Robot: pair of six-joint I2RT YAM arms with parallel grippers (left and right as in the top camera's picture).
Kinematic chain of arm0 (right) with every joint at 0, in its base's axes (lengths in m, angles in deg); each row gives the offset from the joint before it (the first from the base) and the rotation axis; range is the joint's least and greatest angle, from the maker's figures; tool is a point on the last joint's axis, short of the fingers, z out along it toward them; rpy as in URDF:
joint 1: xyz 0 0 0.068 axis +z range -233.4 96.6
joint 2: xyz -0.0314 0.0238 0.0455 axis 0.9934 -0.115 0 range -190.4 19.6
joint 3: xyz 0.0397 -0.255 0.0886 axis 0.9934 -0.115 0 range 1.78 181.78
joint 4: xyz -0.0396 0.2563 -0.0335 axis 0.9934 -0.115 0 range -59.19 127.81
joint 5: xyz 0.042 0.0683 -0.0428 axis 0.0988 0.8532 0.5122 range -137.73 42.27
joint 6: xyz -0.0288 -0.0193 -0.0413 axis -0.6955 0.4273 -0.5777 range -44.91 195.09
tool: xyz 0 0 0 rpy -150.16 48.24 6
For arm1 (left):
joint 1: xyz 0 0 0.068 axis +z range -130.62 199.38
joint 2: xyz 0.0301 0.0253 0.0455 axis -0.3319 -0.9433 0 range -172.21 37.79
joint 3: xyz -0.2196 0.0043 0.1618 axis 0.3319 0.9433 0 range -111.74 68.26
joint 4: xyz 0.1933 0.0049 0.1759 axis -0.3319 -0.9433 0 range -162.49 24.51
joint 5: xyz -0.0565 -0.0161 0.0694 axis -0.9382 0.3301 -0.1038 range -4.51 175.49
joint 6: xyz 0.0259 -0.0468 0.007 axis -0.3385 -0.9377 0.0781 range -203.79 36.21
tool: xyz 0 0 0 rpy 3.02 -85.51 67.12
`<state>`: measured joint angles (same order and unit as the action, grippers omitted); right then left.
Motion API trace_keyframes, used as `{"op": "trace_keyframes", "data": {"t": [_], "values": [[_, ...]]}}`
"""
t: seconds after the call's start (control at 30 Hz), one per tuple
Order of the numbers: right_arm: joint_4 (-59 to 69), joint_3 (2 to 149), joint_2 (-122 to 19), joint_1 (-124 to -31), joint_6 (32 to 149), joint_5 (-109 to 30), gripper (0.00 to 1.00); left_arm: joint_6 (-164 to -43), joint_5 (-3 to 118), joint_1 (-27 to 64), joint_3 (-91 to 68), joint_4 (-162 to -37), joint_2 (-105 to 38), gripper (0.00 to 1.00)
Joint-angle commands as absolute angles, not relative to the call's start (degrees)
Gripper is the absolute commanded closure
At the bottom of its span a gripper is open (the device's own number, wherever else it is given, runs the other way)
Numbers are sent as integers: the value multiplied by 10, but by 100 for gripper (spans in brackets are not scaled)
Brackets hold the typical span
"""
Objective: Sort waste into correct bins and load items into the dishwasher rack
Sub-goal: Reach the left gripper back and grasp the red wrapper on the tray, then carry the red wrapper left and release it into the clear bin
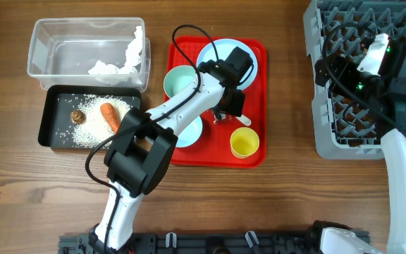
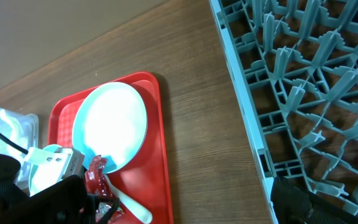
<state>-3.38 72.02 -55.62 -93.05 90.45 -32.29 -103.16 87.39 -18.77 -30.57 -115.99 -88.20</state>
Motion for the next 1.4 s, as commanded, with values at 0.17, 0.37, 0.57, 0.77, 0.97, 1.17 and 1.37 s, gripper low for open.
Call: {"op": "trace_keyframes", "data": {"t": [0.17, 0.37, 0.57, 0.77, 0.97, 1.17, 1.37], "values": [[-34, 726, -559, -930, 902, -312, 2, -1036, 881, -186, -302, -1159, -902, 46], [-34, 725, -559, -930, 902, -312, 2, -1036, 890, -174, -302, -1158, -922, 34], [-34, 726, -559, -930, 902, -312, 2, -1036, 890, -172, -302, -1156, -928, 54], [-34, 726, -559, -930, 902, -312, 2, -1036, 890, -172, -304, -1158, -926, 67], [-34, 726, -559, -930, 902, -312, 2, -1036, 890, -172, -318, -1170, -914, 89], [-34, 726, -559, -930, 902, -312, 2, -1036, 890, -172, -328, -1178, -879, 96], [-36, 726, -559, -930, 902, -312, 2, -1035, 915, -168, -357, -1199, -809, 96]]}}
